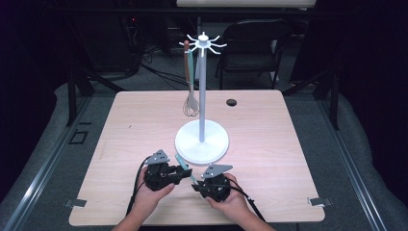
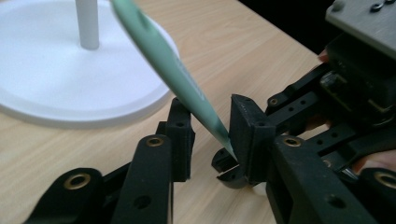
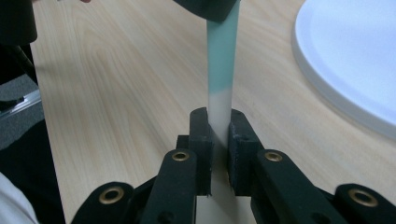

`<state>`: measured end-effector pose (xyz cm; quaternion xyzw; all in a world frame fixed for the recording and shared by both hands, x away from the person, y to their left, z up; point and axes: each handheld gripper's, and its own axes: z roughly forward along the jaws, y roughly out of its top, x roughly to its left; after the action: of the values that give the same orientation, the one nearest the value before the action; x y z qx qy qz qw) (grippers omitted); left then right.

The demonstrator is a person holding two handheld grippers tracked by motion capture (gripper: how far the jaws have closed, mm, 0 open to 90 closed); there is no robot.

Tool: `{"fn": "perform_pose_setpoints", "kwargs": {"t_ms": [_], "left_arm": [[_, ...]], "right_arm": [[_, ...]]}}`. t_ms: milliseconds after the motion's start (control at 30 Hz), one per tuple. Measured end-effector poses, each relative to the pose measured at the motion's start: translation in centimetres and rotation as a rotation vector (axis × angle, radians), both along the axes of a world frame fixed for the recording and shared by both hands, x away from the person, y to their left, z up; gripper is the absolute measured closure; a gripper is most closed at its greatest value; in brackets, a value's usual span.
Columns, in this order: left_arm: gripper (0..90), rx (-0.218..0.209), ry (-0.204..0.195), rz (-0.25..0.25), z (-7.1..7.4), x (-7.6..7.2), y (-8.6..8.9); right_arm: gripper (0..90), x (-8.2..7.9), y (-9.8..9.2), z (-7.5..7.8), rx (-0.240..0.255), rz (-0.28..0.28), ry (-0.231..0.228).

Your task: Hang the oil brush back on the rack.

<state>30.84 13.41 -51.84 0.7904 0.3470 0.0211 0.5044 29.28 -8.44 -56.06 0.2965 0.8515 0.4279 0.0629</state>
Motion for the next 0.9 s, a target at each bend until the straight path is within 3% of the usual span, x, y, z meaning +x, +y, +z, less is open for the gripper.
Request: {"fn": "perform_pose_setpoints", "kwargs": {"t_ms": [300, 433, 533, 700, 900], "left_arm": [[80.0, -0.024, -0.044, -0.027, 1.5, -0.7, -0.8], [81.1, 0.001, -0.053, -0.044, 1.2, -0.8, -1.3], [82.5, 0.016, -0.055, -0.041, 0.8, -0.7, -1.5], [82.7, 0.015, -0.044, -0.045, 0.3, -0.5, -1.6], [82.6, 0.06, -0.029, -0.068, -0.9, -0.6, -2.1]], "right_arm": [[83.5, 0.0, 0.3, 0.7, 0.051, 0.006, -0.053], [83.3, 0.3, 0.3, 0.5, 0.048, 0.0, -0.047], [72.7, 0.5, 0.1, 0.3, 0.039, -0.009, -0.023], [66.8, 0.4, -0.8, 0.5, 0.058, -0.005, 0.012], [62.7, -0.4, -1.8, 0.8, 0.01, 0.025, -0.001]]}}
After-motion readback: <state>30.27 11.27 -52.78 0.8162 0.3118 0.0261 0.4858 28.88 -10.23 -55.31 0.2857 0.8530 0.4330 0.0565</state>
